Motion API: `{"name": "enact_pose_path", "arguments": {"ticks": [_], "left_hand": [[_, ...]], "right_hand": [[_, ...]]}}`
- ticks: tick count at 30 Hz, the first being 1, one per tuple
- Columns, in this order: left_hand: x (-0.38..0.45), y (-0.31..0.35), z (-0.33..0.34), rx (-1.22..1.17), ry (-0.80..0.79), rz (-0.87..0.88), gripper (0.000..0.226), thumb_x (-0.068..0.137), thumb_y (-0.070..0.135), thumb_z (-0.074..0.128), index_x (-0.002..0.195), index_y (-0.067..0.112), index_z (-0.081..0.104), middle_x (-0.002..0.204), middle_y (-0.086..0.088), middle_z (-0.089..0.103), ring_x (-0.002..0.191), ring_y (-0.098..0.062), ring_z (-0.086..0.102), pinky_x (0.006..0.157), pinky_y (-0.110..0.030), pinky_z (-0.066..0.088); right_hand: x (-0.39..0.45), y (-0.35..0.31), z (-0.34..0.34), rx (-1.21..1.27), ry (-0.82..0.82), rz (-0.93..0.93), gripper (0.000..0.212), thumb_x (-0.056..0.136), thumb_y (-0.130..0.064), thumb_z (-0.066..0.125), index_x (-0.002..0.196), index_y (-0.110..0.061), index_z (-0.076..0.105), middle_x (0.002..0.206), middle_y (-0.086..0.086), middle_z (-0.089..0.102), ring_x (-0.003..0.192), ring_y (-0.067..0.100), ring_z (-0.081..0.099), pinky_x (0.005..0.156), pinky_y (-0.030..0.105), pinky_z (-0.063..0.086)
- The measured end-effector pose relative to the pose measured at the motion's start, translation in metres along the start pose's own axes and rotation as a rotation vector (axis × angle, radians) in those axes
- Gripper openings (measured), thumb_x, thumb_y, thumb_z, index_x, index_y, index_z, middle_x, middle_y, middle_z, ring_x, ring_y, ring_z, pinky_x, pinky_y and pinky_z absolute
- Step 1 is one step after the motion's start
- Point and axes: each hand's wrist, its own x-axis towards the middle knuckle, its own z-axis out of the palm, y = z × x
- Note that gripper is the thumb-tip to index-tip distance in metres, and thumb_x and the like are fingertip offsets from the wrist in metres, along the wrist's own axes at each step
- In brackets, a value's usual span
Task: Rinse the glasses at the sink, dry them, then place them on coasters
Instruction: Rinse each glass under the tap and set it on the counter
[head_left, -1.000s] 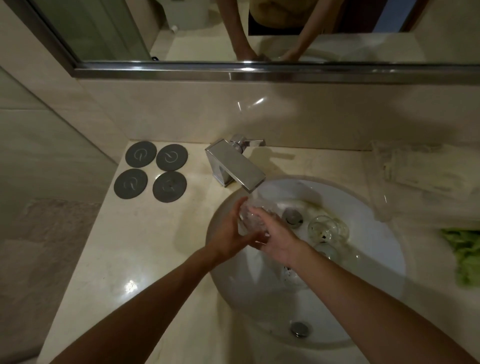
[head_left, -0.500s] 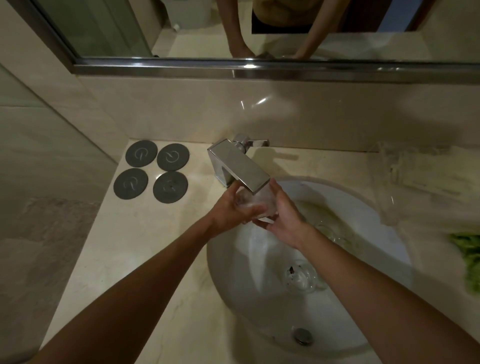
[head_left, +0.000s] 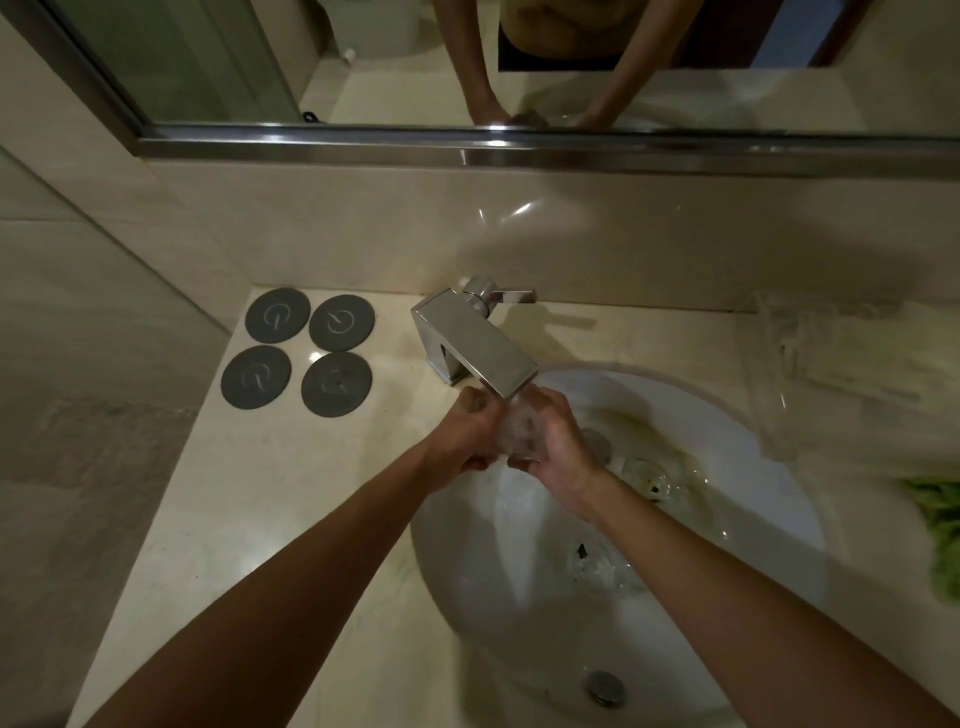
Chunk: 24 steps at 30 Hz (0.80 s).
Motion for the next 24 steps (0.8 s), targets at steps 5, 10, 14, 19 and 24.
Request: {"name": "enact_pose_path", "arguments": {"ticks": [5, 10, 14, 19, 24], "left_hand": [[-0.004, -0.018, 0.004, 0.159, 0.033, 0.251, 0.084, 0.064, 0.056, 0.085, 0.134, 0.043, 0.04, 0.127, 0.011, 0.063, 0.106, -0.008, 0.068, 0.089, -0.039, 0.059], [-0.001, -0.02, 0.001, 0.255, 0.07, 0.249, 0.059, 0.082, 0.071, 0.063, 0.13, 0.042, 0.046, 0.117, 0.009, 0.068, 0.098, -0.012, 0.071, 0.084, -0.035, 0.059], [-0.006, 0.0, 0.001, 0.204, 0.053, 0.031, 0.029, 0.104, 0.048, 0.037, 0.097, 0.022, 0.049, 0.069, -0.004, 0.053, 0.048, -0.01, 0.041, 0.045, -0.021, 0.032], [-0.005, -0.001, -0.004, 0.142, 0.0, -0.082, 0.05, 0.094, 0.066, 0.044, 0.115, 0.021, 0.046, 0.073, -0.007, 0.053, 0.049, -0.013, 0.04, 0.048, -0.024, 0.035], [-0.006, -0.016, 0.0, 0.278, 0.021, 0.227, 0.096, 0.068, 0.077, 0.07, 0.145, 0.036, 0.03, 0.125, 0.013, 0.061, 0.104, -0.003, 0.064, 0.092, -0.033, 0.054]], "right_hand": [[0.0, -0.002, -0.004, 0.202, -0.022, 0.199, 0.055, 0.102, -0.055, 0.037, 0.106, -0.009, 0.067, 0.077, 0.005, 0.07, 0.056, 0.01, 0.06, 0.065, 0.027, 0.049], [0.002, -0.002, -0.006, 0.284, -0.002, 0.293, 0.061, 0.097, -0.058, 0.047, 0.125, -0.006, 0.062, 0.101, 0.012, 0.058, 0.072, 0.016, 0.052, 0.057, 0.027, 0.05], [-0.004, 0.004, -0.002, 0.154, -0.007, 0.157, 0.047, 0.093, -0.055, 0.055, 0.113, -0.013, 0.064, 0.089, 0.009, 0.064, 0.069, 0.018, 0.056, 0.06, 0.029, 0.046], [-0.002, 0.0, 0.006, 0.0, 0.009, -0.009, 0.049, 0.089, -0.063, 0.058, 0.117, -0.023, 0.061, 0.105, 0.021, 0.067, 0.069, 0.021, 0.06, 0.052, 0.028, 0.044], [-0.004, -0.003, -0.002, 0.264, 0.01, 0.228, 0.053, 0.096, -0.061, 0.045, 0.081, -0.014, 0.065, 0.069, 0.003, 0.058, 0.053, 0.011, 0.044, 0.051, 0.024, 0.035]]}}
